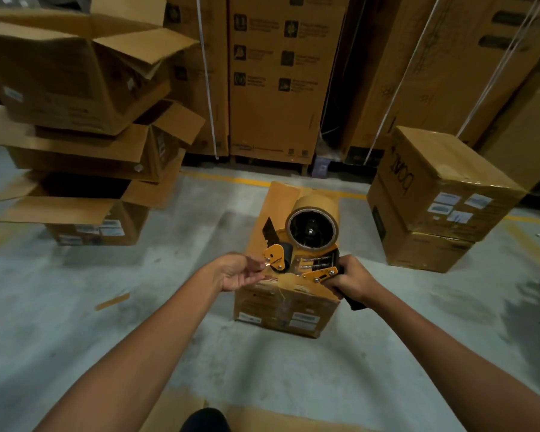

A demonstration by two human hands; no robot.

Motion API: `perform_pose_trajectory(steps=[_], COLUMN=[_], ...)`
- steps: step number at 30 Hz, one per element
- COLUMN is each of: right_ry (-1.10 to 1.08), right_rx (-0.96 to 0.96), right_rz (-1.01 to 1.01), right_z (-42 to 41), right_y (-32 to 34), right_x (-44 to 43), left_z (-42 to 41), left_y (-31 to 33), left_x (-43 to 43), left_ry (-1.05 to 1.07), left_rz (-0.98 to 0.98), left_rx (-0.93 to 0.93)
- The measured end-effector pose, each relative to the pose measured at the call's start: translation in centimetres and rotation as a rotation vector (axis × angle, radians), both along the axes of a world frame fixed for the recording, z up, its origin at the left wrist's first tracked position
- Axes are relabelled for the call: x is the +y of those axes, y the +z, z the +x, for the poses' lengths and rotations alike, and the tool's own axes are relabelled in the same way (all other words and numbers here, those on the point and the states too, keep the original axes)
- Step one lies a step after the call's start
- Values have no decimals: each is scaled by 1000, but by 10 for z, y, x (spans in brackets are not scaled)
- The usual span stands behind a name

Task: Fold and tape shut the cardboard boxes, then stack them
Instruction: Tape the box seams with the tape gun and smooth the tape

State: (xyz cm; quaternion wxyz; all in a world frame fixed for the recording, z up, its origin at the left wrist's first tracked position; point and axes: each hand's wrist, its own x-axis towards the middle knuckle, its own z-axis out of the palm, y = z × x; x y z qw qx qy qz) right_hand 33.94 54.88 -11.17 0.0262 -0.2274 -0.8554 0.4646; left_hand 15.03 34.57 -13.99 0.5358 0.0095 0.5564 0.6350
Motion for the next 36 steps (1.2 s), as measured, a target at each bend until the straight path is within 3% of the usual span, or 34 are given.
perform_pose_trajectory(steps=[7, 17, 23, 36], right_ry=[69, 137, 159, 146], right_rx=[-138, -194, -149, -177], right_rz=[29, 46, 42, 116], right_z=[-60, -99, -103, -96], right_y=[-38, -87, -101, -126], right_x=[10, 32, 24, 27], left_z=[-58, -120, -127, -109], left_y=[-50, -99, -130, -166], left_x=[13, 3, -4, 2], left_ry=[21, -47, -97, 28], left_rz=[-202, -311, -288, -223], left_rx=[337, 570, 613, 590])
